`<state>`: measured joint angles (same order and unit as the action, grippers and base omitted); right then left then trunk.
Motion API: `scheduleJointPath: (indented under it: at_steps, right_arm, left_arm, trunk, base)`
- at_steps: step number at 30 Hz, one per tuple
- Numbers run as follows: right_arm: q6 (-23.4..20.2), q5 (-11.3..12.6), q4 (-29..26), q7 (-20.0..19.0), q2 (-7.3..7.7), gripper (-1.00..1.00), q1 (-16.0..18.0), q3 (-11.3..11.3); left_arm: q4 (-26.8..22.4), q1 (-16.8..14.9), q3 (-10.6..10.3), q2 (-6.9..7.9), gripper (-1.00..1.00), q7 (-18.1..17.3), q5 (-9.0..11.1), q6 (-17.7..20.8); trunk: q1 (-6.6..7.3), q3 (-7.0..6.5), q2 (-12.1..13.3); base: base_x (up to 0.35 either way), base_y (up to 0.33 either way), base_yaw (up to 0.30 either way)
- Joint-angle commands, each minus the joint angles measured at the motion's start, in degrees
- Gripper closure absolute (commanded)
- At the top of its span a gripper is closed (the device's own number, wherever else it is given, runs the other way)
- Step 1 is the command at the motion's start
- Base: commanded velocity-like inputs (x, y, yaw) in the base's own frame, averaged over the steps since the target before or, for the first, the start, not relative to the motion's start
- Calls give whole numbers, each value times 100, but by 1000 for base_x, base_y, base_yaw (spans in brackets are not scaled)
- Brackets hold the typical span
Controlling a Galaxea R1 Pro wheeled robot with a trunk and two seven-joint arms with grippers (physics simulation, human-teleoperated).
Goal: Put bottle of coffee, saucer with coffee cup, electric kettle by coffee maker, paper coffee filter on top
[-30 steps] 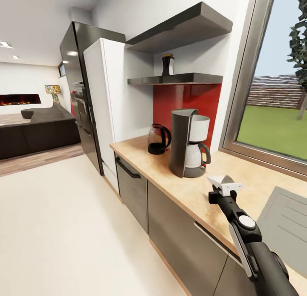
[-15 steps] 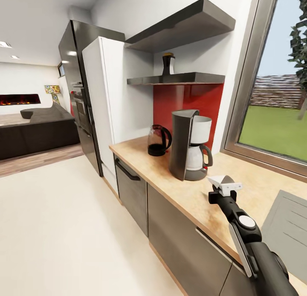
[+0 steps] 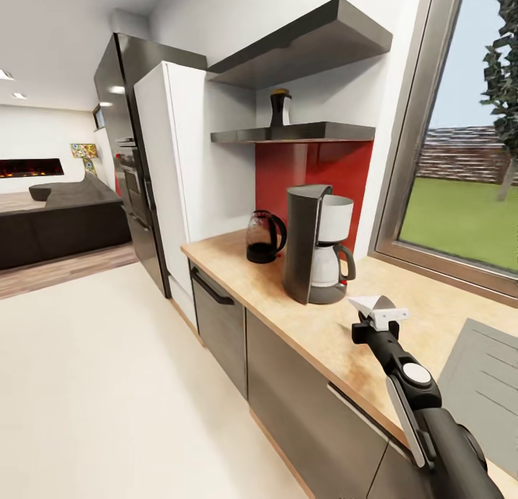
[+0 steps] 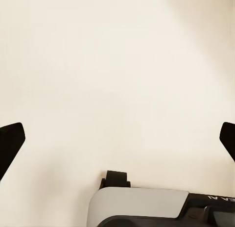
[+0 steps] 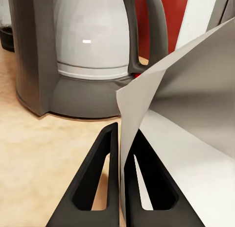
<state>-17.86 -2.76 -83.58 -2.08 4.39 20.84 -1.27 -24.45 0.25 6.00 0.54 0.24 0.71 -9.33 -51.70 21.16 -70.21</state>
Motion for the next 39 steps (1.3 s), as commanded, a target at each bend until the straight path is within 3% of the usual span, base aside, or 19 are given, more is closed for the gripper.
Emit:
scheduleJointPath:
  at_steps: [1,11,13,16,20,21,23,24,30,32,33,35,37,38,39]
  right_arm:
    - [-33,-14,-9,-20,0,100,2,-4]
    - [-49,-17,-45,-20,15,100,5,-19]
    - [-836,-24,-361,-23,152,100,79,-46]
    - [-1239,-23,-412,-27,262,100,274,-52]
    - [-2249,-31,-454,-152,359,100,926,-49]
    - [-2817,-46,-461,-295,388,100,1289,-46]
    - [-3252,-58,-466,-468,457,100,1686,-42]
    - [-3511,-84,-464,-603,581,100,2075,-33]
    - [-3905,-205,-407,-806,1092,100,3248,-5]
    - [-3935,-219,-323,-824,1217,100,3447,0]
    - [-3974,-237,187,-847,1636,100,4140,322]
    - [-3981,-240,623,-860,1794,100,4548,615]
    - [-3984,-241,999,-901,1857,100,4842,811]
    - [-3985,-241,1407,-1005,1897,100,5151,991]
    - [-3987,-242,2269,-1453,1939,100,5822,1305]
  left_arm:
    - [-7,1,5,-1,-100,2,7,-8]
    - [-14,1,1,-1,-100,1,8,-8]
    - [-115,1,17,-1,-100,-4,8,-5]
    - [-152,1,25,-1,-100,-5,8,-2]
    - [-179,1,53,-1,-100,-9,8,2]
    - [-187,1,76,-1,-100,-11,8,3]
    - [-192,1,97,-1,-100,-16,8,6]
    - [-195,1,115,-1,-100,-19,8,7]
    - [-192,1,149,-1,-100,-23,8,9]
    - [-192,1,151,-1,-100,-23,8,9]
    - [-192,1,154,27,-100,-24,8,10]
    - [-192,1,160,58,-100,-26,8,10]
    - [-192,1,174,71,-100,-28,8,10]
    - [-192,1,195,80,-100,-30,8,10]
    - [-193,1,228,89,-100,-31,8,10]
  trunk:
    - [0,5,-4]
    - [0,5,-4]
    - [0,5,-4]
    - [0,5,-4]
    - [0,5,-4]
    - [0,5,-4]
    - [0,5,-4]
    - [0,5,-4]
    - [0,5,-4]
    - [0,5,-4]
    - [0,5,-4]
    - [0,5,-4]
    - [0,5,-4]
    - [0,5,-4]
    - [0,5,-4]
  base:
    - [0,0,-23]
    - [0,0,-3]
    - [0,0,0]
    - [0,0,0]
    - [0,0,0]
    - [0,0,0]
    - [0,0,0]
    - [0,0,0]
    - [0,0,0]
    - [0,0,0]
    - [0,0,0]
    - [0,0,0]
    - [0,0,0]
    - [0,0,0]
    - [0,0,0]
